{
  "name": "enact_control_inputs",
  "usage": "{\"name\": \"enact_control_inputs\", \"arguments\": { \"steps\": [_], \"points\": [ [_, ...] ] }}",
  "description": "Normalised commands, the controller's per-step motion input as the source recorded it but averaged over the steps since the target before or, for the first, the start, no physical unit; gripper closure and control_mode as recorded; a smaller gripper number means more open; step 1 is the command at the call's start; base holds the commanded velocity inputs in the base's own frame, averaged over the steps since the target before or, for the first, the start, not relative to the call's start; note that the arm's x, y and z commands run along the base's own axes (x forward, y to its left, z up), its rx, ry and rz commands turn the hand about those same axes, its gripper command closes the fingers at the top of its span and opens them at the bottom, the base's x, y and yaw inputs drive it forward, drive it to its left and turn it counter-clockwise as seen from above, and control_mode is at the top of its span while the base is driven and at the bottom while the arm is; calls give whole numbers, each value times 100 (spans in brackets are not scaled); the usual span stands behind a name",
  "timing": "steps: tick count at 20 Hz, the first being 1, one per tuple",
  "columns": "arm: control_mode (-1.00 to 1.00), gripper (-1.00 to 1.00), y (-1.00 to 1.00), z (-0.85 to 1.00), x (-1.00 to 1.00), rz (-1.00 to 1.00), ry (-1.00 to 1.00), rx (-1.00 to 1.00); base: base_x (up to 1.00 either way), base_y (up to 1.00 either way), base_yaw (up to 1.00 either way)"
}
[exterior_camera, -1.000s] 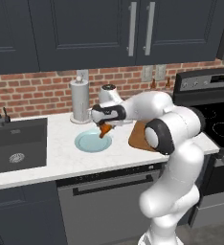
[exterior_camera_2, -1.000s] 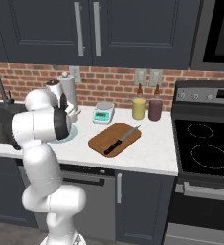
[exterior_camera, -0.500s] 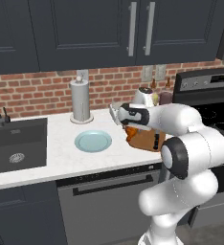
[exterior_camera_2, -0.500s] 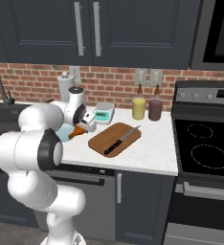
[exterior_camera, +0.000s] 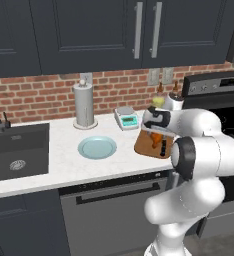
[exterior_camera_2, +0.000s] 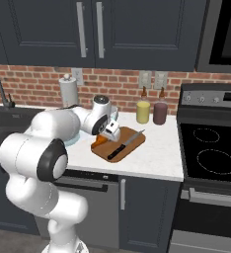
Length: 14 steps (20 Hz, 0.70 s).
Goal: Pick up the knife from the drawer and place it on the cutting board. Then place the meat from the plate to the cutting board.
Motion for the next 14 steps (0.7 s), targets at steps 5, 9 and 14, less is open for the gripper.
{"name": "enact_control_inputs", "arguments": {
  "steps": [5, 9, 14],
  "points": [
    [-100, 100, -31, 0, 39, 1, 4, 0, 0, 0, 0],
    [-100, 100, -2, -7, 21, 0, 0, -5, 0, 0, 0],
    [-100, 100, 0, -9, 16, 0, 0, -9, 0, 0, 0]
  ]
}}
